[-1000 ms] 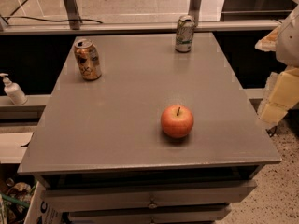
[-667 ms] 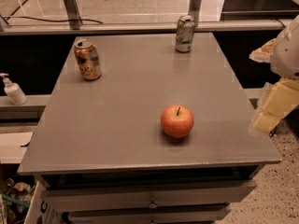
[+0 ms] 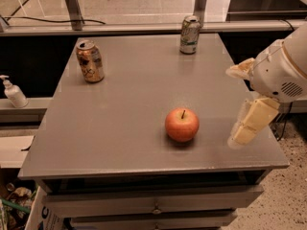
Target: Move apple near 7up can
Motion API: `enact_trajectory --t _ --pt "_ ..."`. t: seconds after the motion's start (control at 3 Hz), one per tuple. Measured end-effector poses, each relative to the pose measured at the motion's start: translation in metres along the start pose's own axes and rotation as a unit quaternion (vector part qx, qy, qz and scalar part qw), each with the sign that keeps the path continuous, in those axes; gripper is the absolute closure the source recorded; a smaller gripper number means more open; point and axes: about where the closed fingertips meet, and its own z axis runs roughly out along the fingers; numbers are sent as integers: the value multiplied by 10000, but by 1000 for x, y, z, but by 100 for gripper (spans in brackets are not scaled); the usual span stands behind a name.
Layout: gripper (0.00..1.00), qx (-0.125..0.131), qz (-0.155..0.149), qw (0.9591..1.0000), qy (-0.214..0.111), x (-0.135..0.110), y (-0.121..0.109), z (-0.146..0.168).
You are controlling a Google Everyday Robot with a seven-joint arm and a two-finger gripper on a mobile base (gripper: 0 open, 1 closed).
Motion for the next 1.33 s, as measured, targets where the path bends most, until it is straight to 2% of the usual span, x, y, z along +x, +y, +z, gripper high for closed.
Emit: enact_trajectory --t 0.33,0.67,1.33 --pt "0 -233 -128 9988 -401 -9 3 29" --pt "0 -434 -121 9964 -723 -10 5 54" --pt "0 -718 -177 9893 -1258 -30 12 82"
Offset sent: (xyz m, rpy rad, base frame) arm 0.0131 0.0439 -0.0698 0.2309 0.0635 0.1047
